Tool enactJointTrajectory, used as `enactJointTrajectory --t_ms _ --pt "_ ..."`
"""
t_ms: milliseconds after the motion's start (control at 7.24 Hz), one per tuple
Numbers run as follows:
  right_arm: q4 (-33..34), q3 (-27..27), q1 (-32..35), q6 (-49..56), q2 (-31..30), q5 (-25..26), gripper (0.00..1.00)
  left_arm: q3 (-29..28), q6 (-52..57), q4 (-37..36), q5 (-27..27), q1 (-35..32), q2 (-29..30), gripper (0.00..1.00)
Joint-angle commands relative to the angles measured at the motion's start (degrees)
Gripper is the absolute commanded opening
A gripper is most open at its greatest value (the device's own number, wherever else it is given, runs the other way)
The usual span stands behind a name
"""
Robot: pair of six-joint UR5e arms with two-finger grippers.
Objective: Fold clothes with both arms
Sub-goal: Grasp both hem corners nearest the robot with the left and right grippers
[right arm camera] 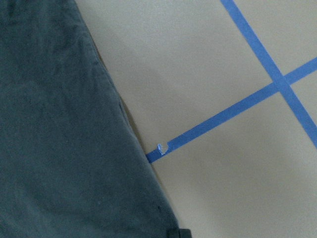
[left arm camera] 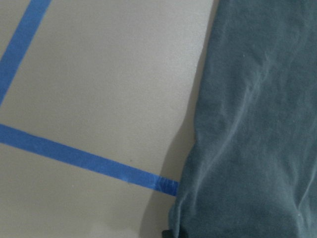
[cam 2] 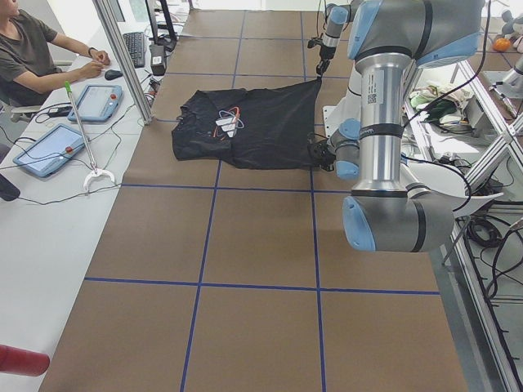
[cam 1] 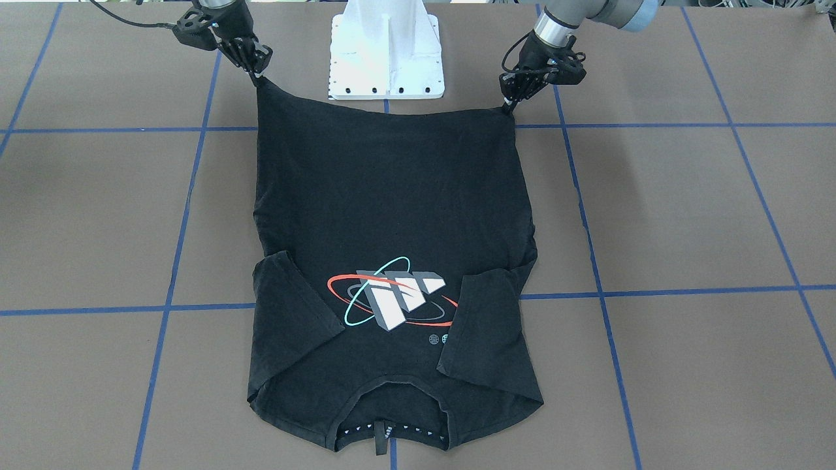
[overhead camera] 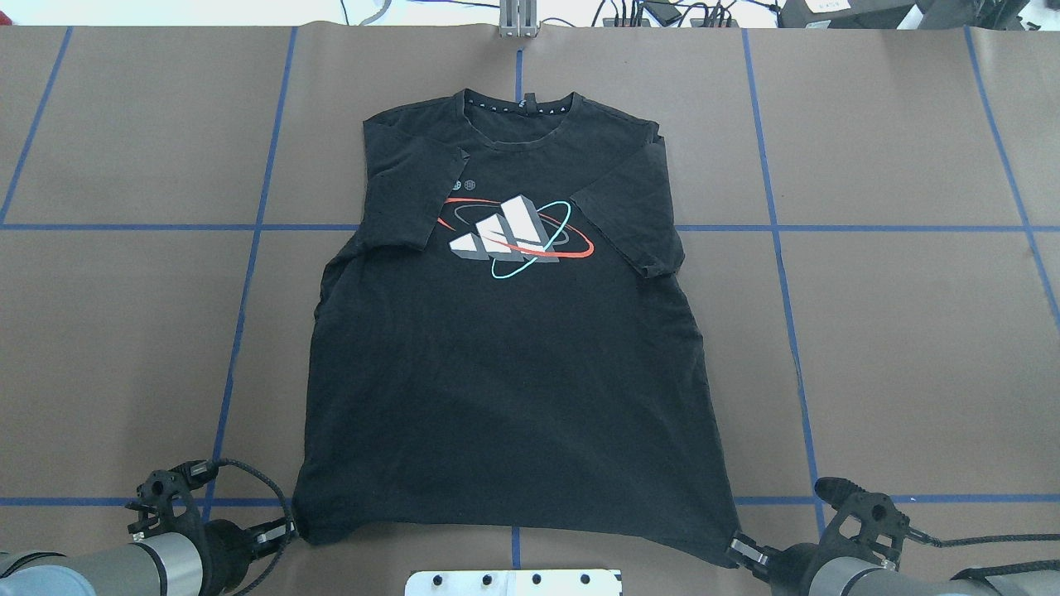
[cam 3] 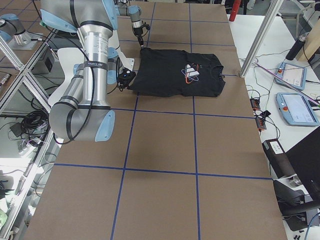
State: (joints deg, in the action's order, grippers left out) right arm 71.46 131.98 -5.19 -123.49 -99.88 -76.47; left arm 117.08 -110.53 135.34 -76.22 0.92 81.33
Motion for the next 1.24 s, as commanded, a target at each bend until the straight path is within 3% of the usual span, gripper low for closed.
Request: enactJointTrajectory --t_ms 0,415,829,1105 --pt "0.1 0.7 0.1 0.0 -0.1 0.0 0.0 2.4 -0.3 -0.1 -0.1 0.0 -2.1 0.0" --pt "0.0 6.4 0.0 0.0 -6.1 -2.2 0.0 11.6 -0.3 -0.1 -10.1 -0.1 -6.9 0.0" --pt "0.1 13.8 0.6 0.0 -7.9 -6.4 0.0 16.0 -0.6 0.0 -23.4 -4.0 -5.7 0.0" --pt "6.2 13.5 14.3 3.2 -2.8 -16.2 0.0 14.5 -0.1 -0.1 -24.2 -14.9 0.3 0.0"
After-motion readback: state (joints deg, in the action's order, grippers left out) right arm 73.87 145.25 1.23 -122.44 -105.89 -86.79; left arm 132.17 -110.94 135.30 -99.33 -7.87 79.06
